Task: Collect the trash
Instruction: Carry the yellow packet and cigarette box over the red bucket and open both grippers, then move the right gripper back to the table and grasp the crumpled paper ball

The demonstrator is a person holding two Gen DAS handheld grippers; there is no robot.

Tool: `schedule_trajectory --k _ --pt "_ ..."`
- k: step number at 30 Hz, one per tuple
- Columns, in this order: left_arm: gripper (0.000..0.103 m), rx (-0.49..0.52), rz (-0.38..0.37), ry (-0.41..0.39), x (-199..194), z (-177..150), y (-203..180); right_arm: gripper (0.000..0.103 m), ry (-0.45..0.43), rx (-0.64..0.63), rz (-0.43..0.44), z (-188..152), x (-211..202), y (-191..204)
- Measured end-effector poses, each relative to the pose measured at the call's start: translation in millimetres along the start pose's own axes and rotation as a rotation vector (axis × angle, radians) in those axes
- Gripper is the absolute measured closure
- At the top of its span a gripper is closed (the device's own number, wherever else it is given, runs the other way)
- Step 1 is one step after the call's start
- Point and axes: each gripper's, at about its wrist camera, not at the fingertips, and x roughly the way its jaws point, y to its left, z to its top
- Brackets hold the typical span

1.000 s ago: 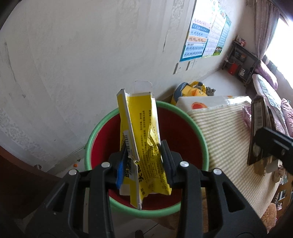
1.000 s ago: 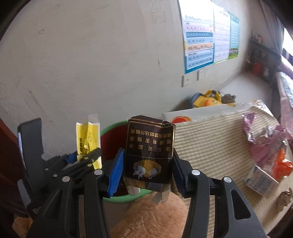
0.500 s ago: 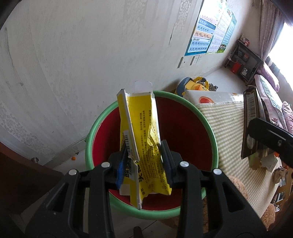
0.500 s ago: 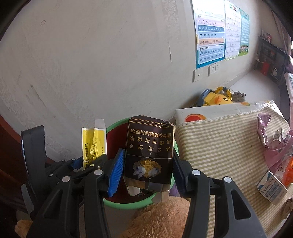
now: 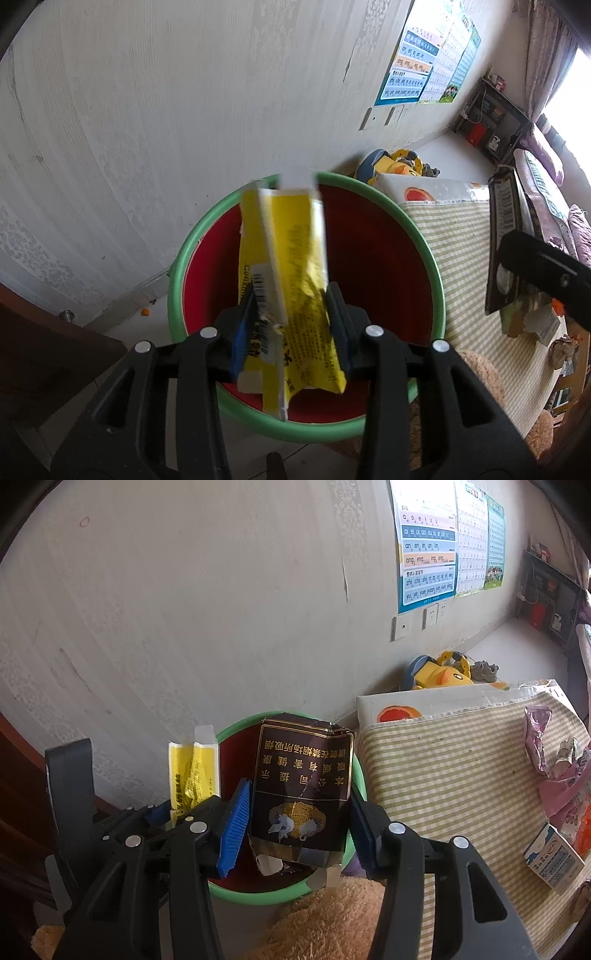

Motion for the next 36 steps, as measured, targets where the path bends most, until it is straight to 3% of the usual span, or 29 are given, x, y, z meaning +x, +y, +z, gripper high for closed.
schedule_trajectory --k 1,3,4,10,14,20,25,29,33,36 --pt "0.061 -0.003 -0.001 0.003 0.6 0.1 0.1 0.053 0.005 0.002 0.005 0.3 1.3 0.2" --pt "0.046 -0.010 0.002 0.001 0.4 -0.5 0.9 0.039 0.006 0.006 0.011 0.5 2.4 0.7" --pt "0.044 -0.019 0.003 -0.004 -0.6 -0.5 2.0 0.035 -0.002 0.011 0.014 0.3 1.6 0.8" --pt "0.043 -0.018 0.011 -0.010 -5.0 0.0 0.1 0.035 -0.022 0.022 0.014 -2.3 -7.7 -0.6" --pt "0.043 0.003 0.006 -0.012 -9.4 0.5 -7.7 0.036 -0.039 0.071 -0.010 -9.9 -23.8 -22.2" --pt "0.043 0.041 -0.010 -0.015 -15.4 -2.5 -27.7 0.035 -0.080 0.260 -0.169 -41.6 -69.3 -106.7" --pt "0.043 0.090 -0.033 -0.019 -21.3 -3.9 -55.2 0.035 -0.120 0.474 -0.423 -88.6 -123.1 -210.1" --pt "0.042 0.122 -0.063 -0.016 -26.3 -6.3 -79.9 0.035 -0.136 0.684 -0.574 -140.0 -156.7 -284.7" --pt "0.038 0.169 -0.092 -0.018 -33.6 -10.2 -112.7 0.035 -0.129 0.807 -0.650 -175.6 -172.4 -330.0" --pt "0.037 0.198 -0.128 -0.009 -38.9 -15.3 -138.9 0.035 -0.100 0.864 -0.642 -191.5 -167.3 -357.0"
